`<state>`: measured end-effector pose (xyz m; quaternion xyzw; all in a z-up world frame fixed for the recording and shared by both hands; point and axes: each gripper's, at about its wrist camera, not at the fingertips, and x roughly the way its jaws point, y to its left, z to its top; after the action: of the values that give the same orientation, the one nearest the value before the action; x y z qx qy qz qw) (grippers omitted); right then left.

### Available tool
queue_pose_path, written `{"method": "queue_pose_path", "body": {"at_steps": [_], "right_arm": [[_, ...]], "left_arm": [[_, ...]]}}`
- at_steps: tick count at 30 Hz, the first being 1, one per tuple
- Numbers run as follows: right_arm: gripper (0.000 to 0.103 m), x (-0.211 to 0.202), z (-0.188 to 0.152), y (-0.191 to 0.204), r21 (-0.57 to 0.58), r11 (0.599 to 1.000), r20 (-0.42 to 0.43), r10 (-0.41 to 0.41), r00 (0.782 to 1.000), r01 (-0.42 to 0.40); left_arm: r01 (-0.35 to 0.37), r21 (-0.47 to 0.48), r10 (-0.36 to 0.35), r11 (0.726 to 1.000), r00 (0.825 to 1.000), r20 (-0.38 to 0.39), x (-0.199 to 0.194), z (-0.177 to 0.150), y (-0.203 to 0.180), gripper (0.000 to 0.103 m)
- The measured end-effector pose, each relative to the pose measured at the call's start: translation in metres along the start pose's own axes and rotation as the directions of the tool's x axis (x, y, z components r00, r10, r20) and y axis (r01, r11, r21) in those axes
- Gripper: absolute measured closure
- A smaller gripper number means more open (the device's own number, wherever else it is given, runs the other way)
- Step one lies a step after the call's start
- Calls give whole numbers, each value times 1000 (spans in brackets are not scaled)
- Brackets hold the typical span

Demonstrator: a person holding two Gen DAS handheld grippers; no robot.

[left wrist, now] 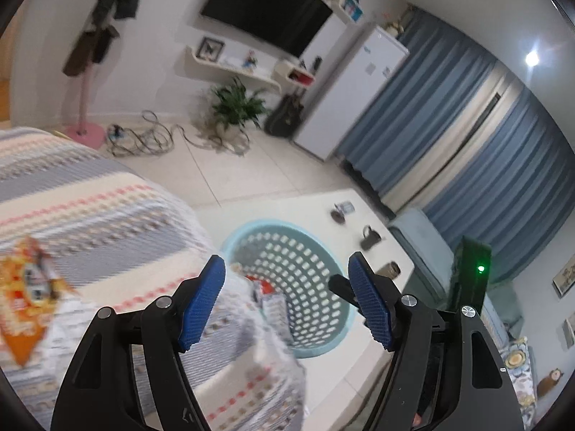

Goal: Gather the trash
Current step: 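Grasp the orange snack bag with the left tool while the right tool grasps the white dotted bag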

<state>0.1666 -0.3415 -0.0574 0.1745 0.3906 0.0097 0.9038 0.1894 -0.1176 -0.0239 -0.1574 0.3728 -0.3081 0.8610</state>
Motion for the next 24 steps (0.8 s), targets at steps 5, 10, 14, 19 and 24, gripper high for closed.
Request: {"method": "queue_pose_path", "body": {"at_steps": [5, 10, 14, 19, 24], "right_arm": [[47, -5, -11, 60, -114, 991, -10, 76, 997, -77], [47, 5, -33, 122, -229, 964, -59, 123, 991, -133], [47, 22, -57, 157, -281, 944, -128, 142, 981, -174], [47, 41, -81, 189, -287, 926, -226, 184, 957, -246], [46, 61, -92, 199, -203, 931, -310, 232, 922, -302]], "left_arm": [[-103, -7, 103, 995, 992, 75, -51, -1, 25, 30], [-166, -98, 178, 981, 976, 129, -99, -8, 73, 30], [-209, -174, 233, 962, 963, 134, -122, -19, 110, 30], [-257, -239, 284, 937, 955, 88, -132, -33, 153, 31], [-259, -286, 287, 923, 956, 62, -137, -43, 180, 31]]}}
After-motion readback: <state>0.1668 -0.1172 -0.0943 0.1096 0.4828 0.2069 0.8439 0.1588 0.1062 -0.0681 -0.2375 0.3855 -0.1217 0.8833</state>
